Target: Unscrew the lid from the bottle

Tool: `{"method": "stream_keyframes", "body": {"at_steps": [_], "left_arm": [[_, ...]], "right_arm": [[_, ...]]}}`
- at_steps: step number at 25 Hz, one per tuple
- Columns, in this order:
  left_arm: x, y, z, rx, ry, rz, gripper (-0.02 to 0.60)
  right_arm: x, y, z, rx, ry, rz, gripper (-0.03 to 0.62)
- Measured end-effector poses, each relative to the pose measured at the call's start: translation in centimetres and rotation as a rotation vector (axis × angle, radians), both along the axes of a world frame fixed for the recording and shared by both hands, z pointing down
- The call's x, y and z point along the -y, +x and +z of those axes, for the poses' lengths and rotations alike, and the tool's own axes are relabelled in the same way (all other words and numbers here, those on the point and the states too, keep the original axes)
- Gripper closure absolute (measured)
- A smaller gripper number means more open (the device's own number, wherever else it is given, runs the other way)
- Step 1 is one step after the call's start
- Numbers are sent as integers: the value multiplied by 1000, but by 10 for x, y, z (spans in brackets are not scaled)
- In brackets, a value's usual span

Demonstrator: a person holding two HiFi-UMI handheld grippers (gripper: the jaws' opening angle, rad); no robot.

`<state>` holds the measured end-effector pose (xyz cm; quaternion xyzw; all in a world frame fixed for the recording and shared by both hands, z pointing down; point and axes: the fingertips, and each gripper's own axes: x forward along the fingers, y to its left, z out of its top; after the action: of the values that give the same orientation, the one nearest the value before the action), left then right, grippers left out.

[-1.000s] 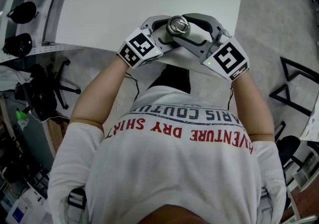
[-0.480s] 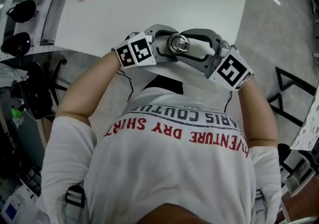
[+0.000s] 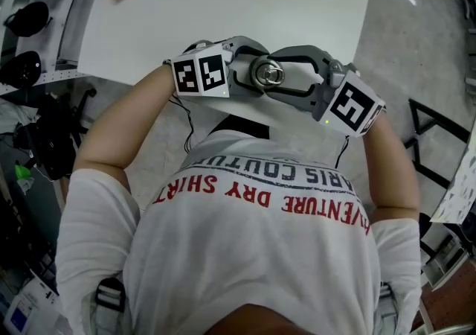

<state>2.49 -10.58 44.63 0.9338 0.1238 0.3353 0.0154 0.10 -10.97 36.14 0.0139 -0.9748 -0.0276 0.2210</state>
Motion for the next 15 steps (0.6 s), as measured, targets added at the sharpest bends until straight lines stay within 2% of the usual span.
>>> {"method": "stream_keyframes", "body": {"at_steps": [6,7,9,15], "left_arm": [[0,0,0,-23,-1,-45,212],[0,1,0,-27,-2,-57,211],[0,3,-1,-36,-1,-87,212],[0,4,0,-65,-3,-228,212]], "right_arm": [[-2,-2,0,31,-60,50,355],[-3,-2,0,32,-69,61,321],[-7,0,2,33,-72,90,295],[0,12,-4,103,-76,301,292]]}}
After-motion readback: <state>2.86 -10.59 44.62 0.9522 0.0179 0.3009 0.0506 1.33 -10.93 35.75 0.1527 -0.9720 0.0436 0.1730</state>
